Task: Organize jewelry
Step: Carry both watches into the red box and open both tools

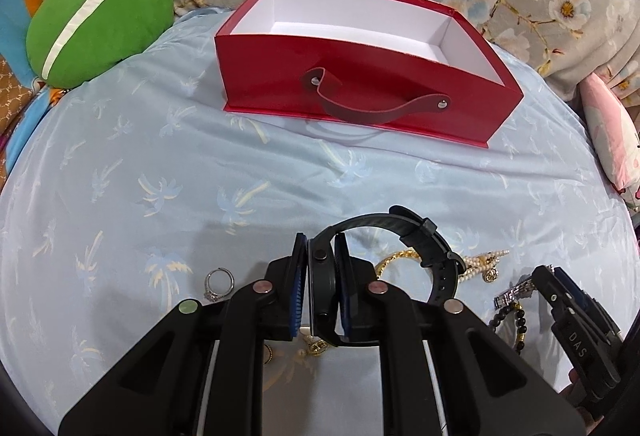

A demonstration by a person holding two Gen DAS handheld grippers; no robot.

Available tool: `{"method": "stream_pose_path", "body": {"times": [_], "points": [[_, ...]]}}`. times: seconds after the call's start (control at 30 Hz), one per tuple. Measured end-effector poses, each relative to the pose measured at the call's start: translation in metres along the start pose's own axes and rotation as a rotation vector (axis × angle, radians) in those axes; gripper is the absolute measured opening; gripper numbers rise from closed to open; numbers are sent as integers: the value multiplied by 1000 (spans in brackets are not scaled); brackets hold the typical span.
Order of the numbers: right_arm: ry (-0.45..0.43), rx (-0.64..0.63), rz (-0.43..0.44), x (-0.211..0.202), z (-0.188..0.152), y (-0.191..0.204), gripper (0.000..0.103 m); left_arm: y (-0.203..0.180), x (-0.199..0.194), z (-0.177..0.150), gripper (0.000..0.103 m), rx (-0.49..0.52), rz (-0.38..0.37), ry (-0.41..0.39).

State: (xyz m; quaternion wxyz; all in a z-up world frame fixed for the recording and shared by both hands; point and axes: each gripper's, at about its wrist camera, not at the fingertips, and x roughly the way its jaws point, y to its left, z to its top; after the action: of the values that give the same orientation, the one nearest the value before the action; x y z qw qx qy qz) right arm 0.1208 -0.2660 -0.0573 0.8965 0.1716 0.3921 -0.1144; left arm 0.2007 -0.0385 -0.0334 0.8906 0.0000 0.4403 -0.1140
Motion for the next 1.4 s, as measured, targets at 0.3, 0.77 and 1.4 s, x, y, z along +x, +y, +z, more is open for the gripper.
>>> {"method": "stream_pose_path", "body": {"times": [0.3,0.77,1.4], "points": [[-67,-38,24,-23,21,8,38,-2,-19,13,13,12,4,-55],[-106,-84,39,-33,39,22,38,-5,-31,25,13,21,4,-95],[-182,-198,235,-17,178,99,38,-7,-17,160,13,64,29,-216]]}}
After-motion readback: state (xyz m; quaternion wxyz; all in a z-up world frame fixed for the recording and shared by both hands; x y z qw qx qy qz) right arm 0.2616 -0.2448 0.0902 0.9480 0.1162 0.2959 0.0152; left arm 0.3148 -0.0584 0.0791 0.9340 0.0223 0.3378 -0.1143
